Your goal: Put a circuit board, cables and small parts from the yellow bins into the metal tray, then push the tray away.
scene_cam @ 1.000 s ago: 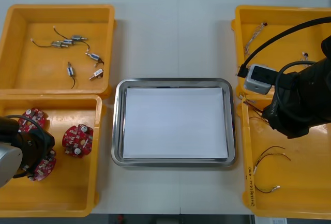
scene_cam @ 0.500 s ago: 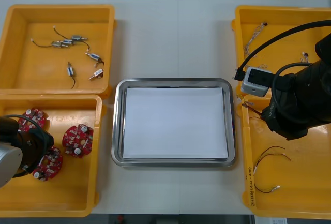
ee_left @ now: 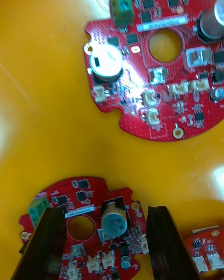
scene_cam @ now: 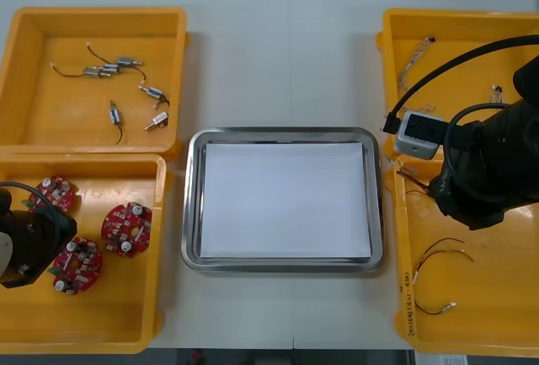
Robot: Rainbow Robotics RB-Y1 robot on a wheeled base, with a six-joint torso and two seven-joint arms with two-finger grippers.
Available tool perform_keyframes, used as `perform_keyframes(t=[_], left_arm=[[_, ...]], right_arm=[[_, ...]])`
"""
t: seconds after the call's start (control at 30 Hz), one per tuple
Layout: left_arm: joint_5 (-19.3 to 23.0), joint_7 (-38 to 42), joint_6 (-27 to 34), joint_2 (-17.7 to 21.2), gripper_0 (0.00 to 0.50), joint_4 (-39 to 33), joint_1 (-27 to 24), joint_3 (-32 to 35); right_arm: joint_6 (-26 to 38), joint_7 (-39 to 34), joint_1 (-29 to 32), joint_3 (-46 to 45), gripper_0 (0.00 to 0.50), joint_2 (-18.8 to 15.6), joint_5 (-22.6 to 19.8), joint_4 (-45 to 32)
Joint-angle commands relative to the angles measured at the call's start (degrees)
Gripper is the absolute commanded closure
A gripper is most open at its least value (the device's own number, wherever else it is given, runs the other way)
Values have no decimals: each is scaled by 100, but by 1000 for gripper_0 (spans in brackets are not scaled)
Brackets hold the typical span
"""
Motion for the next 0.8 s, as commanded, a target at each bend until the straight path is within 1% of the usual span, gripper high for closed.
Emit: perform_keyframes(t=[0.03,0.17,0.37,0.53,0.7,0.8], left_arm=[[248,187,357,379,0,-154,-245,357],[600,249,454,467,0,-154,-281,674],[1031,310,647,467,0,-190,-237,1166],[1250,381,673,467,0,-251,-43,1482],[1637,433,665,458,0,-269,159,1728],[1672,416,665,370,0,-269,229,1772]], right_arm=[[27,-165,-186,77,500,-220,43,-149],[27,-165,-186,77,500,-220,43,-149],[27,-174,-186,77,500,-220,52,-149],[27,-174,-186,77,500,-220,61,-149],[27,-174,-186,77,500,-220,61,-149],[27,-174,-186,77,500,-220,61,-149]])
